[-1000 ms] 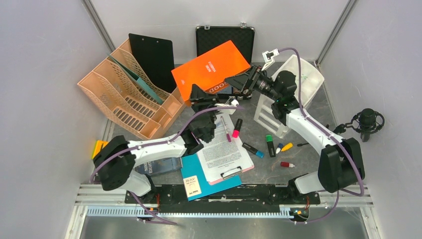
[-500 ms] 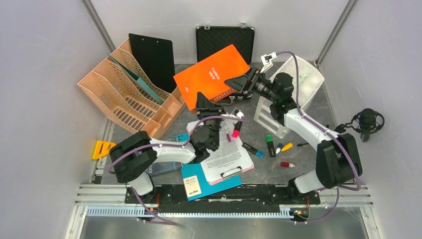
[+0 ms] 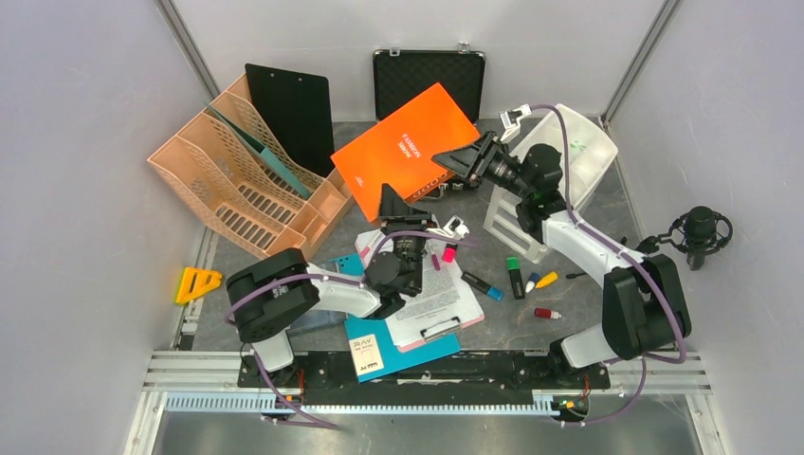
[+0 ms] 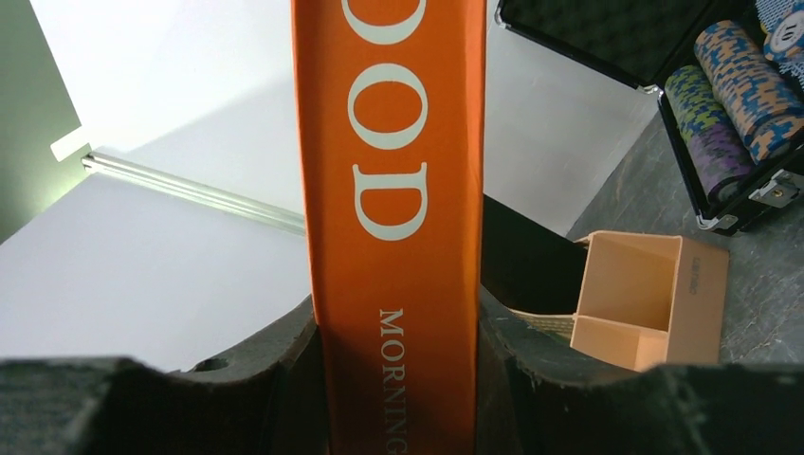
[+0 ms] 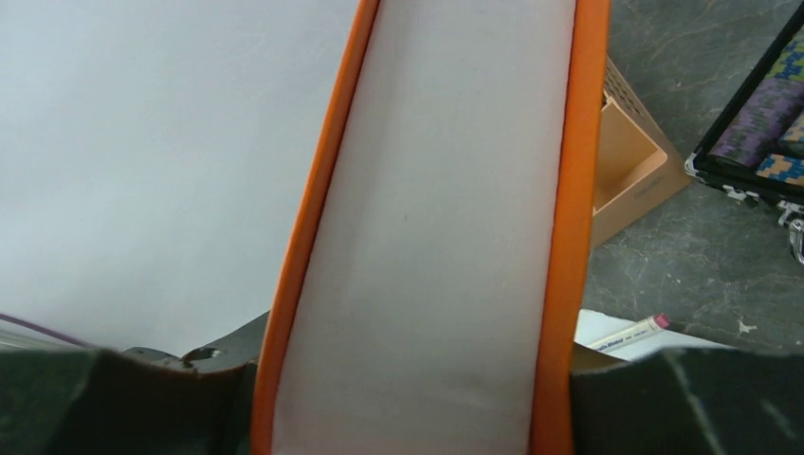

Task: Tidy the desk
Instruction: Pick up the book from the center of the board.

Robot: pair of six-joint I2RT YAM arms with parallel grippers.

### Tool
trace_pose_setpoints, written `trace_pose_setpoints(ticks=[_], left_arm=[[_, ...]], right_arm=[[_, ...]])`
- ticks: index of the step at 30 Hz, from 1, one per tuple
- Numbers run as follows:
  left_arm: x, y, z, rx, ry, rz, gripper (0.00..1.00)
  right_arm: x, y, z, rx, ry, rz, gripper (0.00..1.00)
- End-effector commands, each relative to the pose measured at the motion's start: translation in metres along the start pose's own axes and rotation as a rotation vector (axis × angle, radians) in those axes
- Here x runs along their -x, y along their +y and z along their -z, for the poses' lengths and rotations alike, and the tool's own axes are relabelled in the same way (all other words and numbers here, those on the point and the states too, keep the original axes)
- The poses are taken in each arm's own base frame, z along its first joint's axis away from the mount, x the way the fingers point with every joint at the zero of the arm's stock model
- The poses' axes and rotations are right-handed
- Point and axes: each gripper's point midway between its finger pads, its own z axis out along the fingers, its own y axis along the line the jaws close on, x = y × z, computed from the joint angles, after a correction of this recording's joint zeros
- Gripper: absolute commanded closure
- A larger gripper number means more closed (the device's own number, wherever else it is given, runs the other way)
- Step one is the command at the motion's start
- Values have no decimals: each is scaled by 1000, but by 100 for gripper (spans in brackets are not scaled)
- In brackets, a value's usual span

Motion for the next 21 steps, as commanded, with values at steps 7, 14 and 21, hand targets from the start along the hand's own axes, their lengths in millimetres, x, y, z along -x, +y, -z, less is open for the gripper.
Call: trace_pose_setpoints(ticks=[7,14,21], left_arm=[[0,-1,10,10,-44,-53,4],[-17,11,17,9,-60,0,0],[-64,23,15,-264,11,241,0]], right_arm=[[49,23,26,77,-176,221,100],[77,28,23,23,-181,362,100],[112,33,10,-67,-185,567,100]])
